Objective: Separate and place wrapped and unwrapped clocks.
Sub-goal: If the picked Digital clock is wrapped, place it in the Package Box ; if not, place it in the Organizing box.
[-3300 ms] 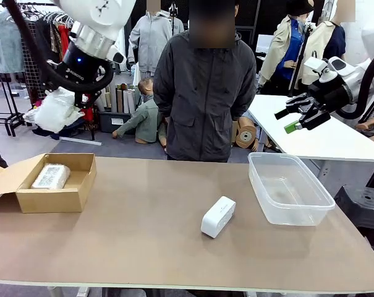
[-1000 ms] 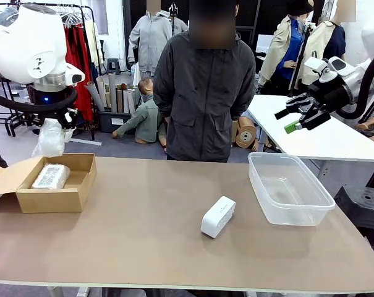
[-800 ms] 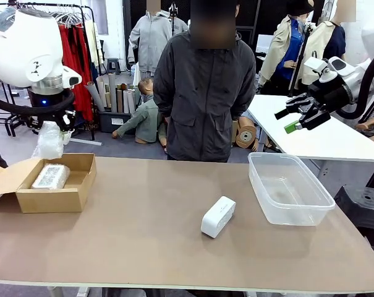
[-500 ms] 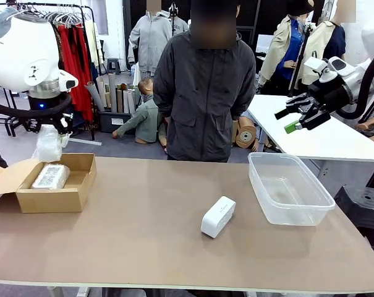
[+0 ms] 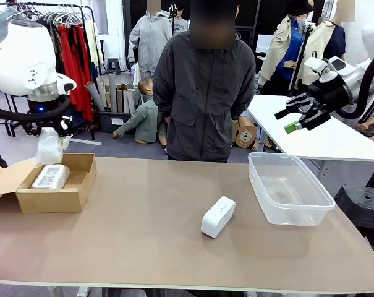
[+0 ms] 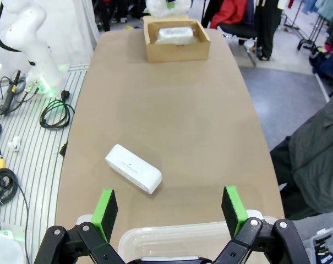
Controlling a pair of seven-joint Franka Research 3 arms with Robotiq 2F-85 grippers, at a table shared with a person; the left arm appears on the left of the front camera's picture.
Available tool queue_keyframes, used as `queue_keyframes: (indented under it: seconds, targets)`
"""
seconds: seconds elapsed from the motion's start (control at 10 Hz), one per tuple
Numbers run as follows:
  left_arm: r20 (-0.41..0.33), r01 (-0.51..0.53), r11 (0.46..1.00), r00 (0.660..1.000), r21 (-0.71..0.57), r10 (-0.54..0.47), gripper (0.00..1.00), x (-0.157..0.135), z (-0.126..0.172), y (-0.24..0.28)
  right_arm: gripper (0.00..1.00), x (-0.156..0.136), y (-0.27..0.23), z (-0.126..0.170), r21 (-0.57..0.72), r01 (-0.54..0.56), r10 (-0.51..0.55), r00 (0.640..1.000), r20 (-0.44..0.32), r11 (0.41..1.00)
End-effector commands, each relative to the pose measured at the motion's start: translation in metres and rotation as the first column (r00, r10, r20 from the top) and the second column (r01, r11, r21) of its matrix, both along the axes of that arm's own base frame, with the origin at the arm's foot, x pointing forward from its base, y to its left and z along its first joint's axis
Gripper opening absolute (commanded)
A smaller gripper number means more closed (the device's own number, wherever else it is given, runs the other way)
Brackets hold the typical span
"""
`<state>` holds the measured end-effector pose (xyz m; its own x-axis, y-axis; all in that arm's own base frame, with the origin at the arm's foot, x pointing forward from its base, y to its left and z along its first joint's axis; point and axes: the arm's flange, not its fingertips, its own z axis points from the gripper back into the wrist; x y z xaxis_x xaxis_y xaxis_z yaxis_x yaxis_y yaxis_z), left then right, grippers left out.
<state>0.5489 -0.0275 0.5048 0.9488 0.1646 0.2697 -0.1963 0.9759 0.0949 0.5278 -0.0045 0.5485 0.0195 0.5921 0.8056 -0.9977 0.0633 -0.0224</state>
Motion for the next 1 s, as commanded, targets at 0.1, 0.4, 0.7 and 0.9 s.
queue_keyframes:
  seconds: [0.1,0.4,0.7,0.9]
  targets:
    - [0.027,0.040,0.998,0.999,-0.048,-0.038,0.00,-0.001,-0.010,0.008,1.00,-0.002,0.000,0.001,0.002,0.001,-0.001,1.000,0.004,1.000]
    - [0.008,0.080,0.992,0.997,-0.098,-0.080,0.00,0.003,-0.034,0.011,1.00,-0.002,0.000,0.001,0.002,0.001,-0.001,1.000,0.004,1.000]
    - [0.020,0.136,0.980,0.991,-0.145,-0.134,0.00,0.009,-0.053,0.022,1.00,-0.002,0.000,0.001,0.002,0.001,-0.001,1.000,0.004,1.000]
    - [0.003,0.133,0.977,0.991,-0.164,-0.134,0.00,0.015,-0.067,0.029,1.00,-0.002,0.000,0.001,0.002,0.001,-0.001,1.000,0.004,1.000]
